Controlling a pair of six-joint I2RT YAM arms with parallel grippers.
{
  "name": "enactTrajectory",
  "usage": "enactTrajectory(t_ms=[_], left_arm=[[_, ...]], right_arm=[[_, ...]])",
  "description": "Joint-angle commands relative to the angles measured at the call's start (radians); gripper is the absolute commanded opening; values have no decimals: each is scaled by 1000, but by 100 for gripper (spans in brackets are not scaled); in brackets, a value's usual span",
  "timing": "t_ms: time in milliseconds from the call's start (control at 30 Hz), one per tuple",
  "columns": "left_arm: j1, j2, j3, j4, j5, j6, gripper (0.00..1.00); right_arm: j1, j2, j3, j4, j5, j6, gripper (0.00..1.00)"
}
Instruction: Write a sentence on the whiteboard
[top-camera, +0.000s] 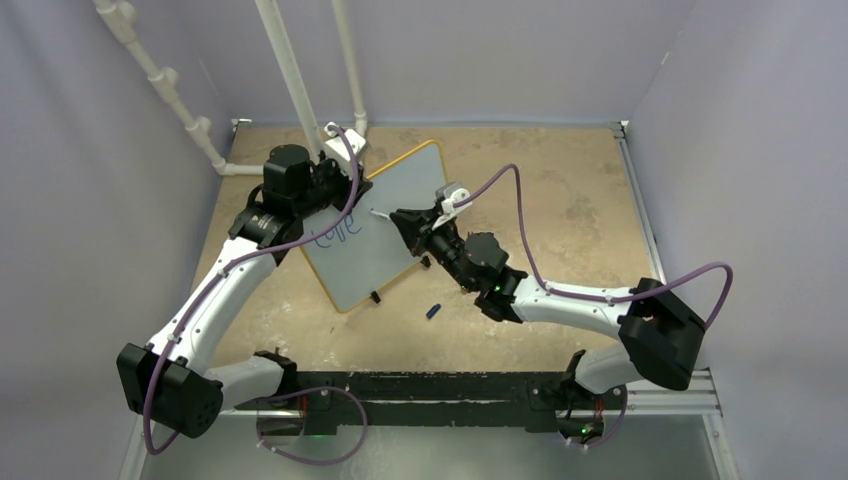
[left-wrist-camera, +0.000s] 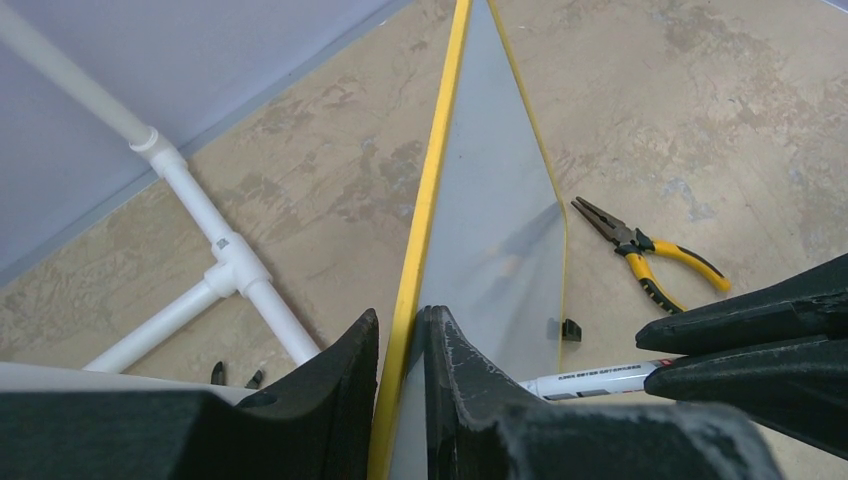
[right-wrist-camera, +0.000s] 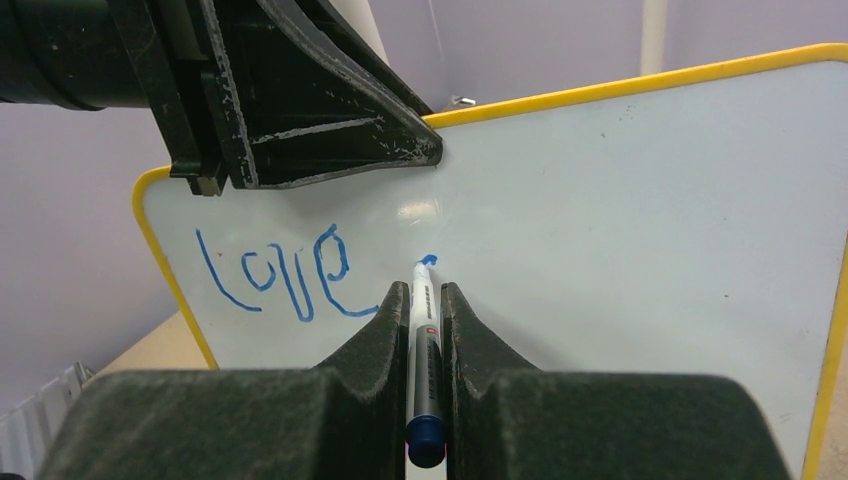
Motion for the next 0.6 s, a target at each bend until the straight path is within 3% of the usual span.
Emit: enactTrajectory(t_ms=[0, 567], left_arm=[[9, -7, -17, -1, -15, 7, 0], [13, -14, -17, 1, -2, 8, 0]], right_arm=[[-2, -7, -19, 0, -10, -14, 0], [-3, -8, -22, -53, 122, 12, 0]])
